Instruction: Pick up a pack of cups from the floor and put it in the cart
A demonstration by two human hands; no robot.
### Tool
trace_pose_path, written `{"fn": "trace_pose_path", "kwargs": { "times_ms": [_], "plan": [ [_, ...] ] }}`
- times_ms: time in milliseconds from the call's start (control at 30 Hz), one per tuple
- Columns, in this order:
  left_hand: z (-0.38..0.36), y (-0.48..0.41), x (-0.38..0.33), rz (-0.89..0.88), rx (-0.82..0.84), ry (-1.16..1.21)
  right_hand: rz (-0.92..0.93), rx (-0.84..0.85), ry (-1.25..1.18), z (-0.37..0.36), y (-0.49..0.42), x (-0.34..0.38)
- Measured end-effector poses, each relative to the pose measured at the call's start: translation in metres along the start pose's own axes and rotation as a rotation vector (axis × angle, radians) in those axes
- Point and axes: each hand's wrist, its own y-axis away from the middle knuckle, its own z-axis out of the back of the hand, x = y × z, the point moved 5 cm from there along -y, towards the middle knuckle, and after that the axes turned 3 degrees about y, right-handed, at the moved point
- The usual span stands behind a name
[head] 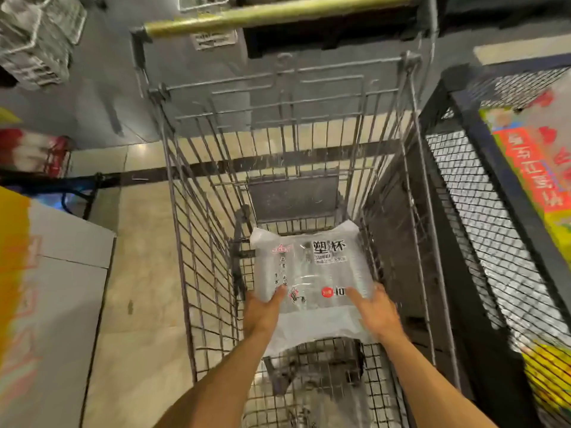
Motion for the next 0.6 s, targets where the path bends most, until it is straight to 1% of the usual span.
{"fn": "trace_pose_path", "kwargs": {
  "times_ms": [67,100,300,467,533,600],
  "plan": [
    [-0.012,-0.023,0.015,0.029,-0.015,0.0,-0.044,-0.013,0.087,-0.016,-0.023,-0.006],
    [-0.016,-0.034,0.023,0.036,-0.022,0.003,-0.035,-0.027,0.105,-0.023,-0.035,-0.007],
    [-0.033,-0.088,0.05,0.028,-0.039,0.001,0.075,-0.018,0.094,-0.062,-0.076,0.001],
    [-0.039,-0.1,0.057,-0.002,-0.046,-0.032,0.124,0.006,0.099,-0.069,-0.082,-0.004],
    [-0.035,-0.095,0.048,0.012,-0.054,-0.139,0.137,0.008,0.174,-0.067,-0.081,-0.003],
    [-0.025,-0.083,0.03,-0.038,-0.098,-0.356,0.145,-0.017,0.294,-0.06,-0.079,-0.001]
  ]
}}
